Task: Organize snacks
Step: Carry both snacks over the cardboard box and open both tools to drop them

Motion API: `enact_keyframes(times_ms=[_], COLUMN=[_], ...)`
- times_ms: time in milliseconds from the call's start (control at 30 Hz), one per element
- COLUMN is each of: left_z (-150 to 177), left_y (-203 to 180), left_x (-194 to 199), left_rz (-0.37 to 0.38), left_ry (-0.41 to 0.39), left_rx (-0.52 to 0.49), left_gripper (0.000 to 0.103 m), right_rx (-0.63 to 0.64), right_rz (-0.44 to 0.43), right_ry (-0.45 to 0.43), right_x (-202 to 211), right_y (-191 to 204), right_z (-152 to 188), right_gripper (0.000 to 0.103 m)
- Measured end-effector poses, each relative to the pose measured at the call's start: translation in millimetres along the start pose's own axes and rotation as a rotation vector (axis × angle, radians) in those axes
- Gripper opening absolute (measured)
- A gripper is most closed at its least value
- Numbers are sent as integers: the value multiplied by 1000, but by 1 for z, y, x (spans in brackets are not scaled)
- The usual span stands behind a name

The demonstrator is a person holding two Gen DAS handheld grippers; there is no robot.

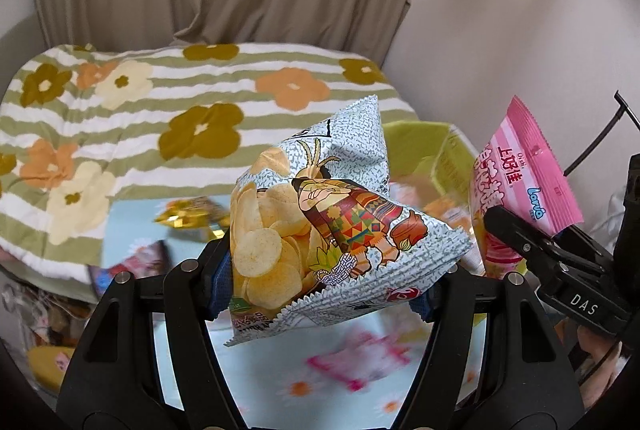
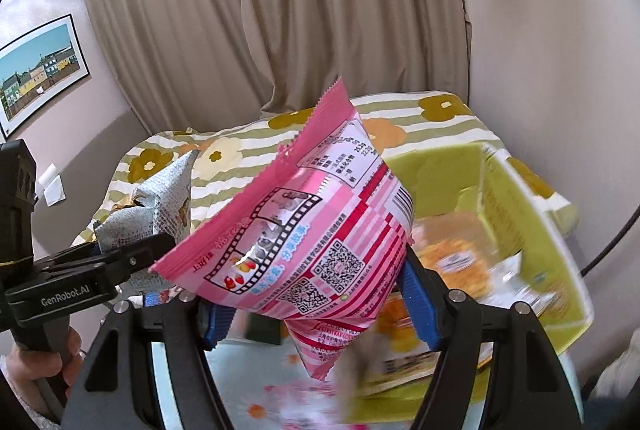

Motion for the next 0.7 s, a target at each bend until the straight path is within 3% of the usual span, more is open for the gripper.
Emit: enact_keyframes(times_ms=[333, 700], left_z=[-17, -25], left_y=[-89, -114], left_x=[-100, -178], left_rz=[22, -4], left_ry=[36, 141], left_rx=[46, 9], left_gripper=[65, 65], right_rx=[35, 14], right_rz=[-52, -71], right_ry=[50, 130], right_x=[-37, -76], right_y=[-104, -141], right_z=[-30, -30], right_gripper=[68, 68])
Point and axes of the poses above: each gripper's, at about its wrist camera, not at the fingertips, and x roughly against the way its jaws point, y to its left, z to its underside, the point moved 5 cm from there along -x, roughly the way its jaws point, and after that the axes turned 15 degrees about z, right-handed, at the moved point
